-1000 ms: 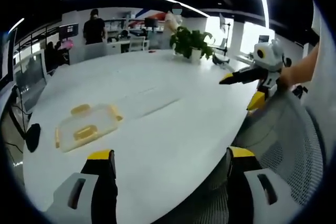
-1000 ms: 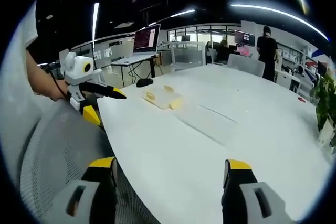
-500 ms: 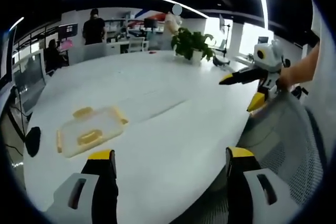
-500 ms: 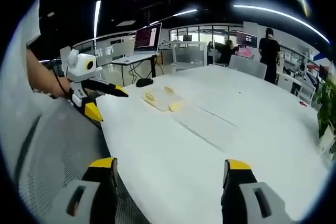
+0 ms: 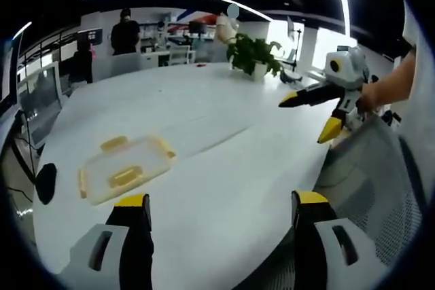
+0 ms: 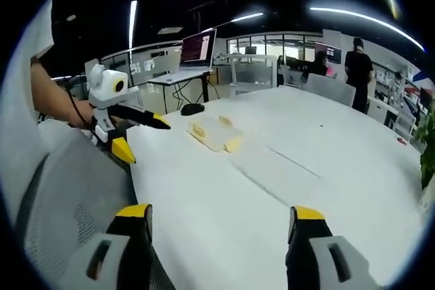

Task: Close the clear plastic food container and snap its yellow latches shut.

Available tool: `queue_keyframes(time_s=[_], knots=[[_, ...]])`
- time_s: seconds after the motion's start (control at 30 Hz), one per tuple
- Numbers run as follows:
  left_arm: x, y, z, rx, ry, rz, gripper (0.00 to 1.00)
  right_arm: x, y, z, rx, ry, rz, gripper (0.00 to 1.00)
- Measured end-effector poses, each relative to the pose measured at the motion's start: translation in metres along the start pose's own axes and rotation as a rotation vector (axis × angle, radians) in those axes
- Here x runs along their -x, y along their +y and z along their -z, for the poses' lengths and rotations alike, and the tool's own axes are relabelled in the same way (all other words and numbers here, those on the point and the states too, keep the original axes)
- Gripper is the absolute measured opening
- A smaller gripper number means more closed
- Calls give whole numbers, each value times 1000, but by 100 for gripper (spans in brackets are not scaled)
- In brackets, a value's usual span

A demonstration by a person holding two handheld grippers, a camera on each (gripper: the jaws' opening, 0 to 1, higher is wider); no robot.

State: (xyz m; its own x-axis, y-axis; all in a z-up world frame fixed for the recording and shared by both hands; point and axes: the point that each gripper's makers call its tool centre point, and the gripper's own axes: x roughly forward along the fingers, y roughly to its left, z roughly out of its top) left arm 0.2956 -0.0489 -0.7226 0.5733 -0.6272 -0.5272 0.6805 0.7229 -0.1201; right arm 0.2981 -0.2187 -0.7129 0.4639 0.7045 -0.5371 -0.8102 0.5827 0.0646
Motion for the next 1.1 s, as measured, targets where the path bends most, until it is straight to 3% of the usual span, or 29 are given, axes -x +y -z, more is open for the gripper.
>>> queue_keyframes(time_s=[1.1], knots=[[-6, 52, 1, -27, 42, -9, 84, -56, -12, -34, 69, 7, -103, 80]])
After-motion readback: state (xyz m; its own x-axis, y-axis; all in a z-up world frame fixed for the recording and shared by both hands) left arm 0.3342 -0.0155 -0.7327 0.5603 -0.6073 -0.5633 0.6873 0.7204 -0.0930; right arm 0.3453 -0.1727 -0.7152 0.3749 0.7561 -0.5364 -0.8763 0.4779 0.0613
